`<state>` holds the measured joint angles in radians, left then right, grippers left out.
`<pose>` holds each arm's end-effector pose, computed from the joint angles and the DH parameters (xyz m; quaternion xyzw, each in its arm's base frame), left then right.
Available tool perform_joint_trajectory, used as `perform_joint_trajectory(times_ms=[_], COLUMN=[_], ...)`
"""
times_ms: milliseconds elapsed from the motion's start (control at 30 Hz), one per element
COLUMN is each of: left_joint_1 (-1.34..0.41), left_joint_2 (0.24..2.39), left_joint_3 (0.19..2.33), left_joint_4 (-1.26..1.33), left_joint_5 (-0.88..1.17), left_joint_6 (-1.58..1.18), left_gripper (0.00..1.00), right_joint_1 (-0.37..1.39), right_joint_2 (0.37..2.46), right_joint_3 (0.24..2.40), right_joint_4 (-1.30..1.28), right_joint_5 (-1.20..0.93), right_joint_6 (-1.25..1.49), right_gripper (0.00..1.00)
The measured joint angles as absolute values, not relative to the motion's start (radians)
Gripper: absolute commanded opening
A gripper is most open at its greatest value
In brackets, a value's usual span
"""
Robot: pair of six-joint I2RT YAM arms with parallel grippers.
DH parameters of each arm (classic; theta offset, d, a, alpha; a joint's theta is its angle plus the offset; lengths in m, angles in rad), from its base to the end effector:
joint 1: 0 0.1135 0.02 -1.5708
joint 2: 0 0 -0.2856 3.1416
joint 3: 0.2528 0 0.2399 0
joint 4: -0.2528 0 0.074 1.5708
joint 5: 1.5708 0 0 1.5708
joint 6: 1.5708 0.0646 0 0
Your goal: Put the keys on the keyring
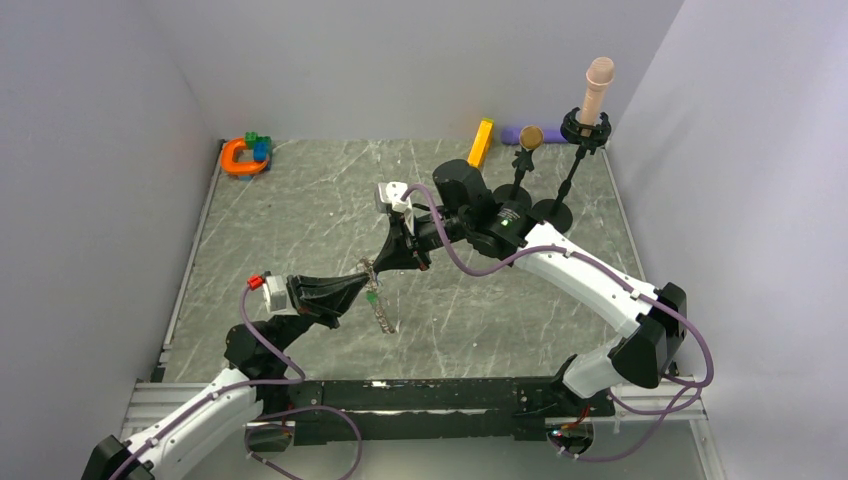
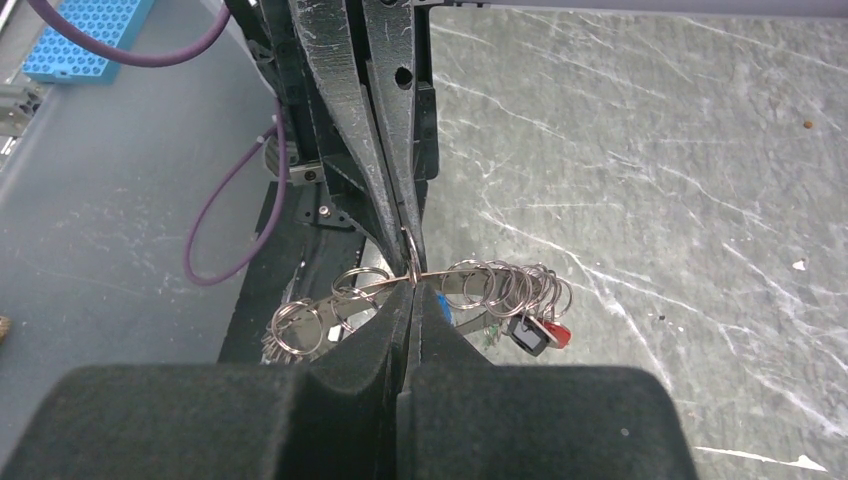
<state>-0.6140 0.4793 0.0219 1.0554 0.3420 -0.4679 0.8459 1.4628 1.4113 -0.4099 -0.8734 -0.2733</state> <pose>0.0798 -0.0828 0.2724 0.1837 0.4484 -0.5168 0.7058 0.1802 0.2781 0.3940 -0.5977 0.5345 0.4797 0.3563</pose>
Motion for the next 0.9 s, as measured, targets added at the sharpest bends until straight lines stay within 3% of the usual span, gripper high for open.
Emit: perform_joint_trajectory(times_ms=[900], left_joint_1=[-0.614], left_joint_2=[0.441], left_joint_3=[0.022], left_joint_4=[0.999], left_joint_5=[0.323], left_joint_6=[-0.465], left_gripper=[0.00], right_joint_1=[0.843], right_joint_2=[1.463], right_joint_3=[1.411], right_joint_4=[-0.411], right_joint_5=[-0.864], right_joint_6=[-0.286], right_gripper=[0.00])
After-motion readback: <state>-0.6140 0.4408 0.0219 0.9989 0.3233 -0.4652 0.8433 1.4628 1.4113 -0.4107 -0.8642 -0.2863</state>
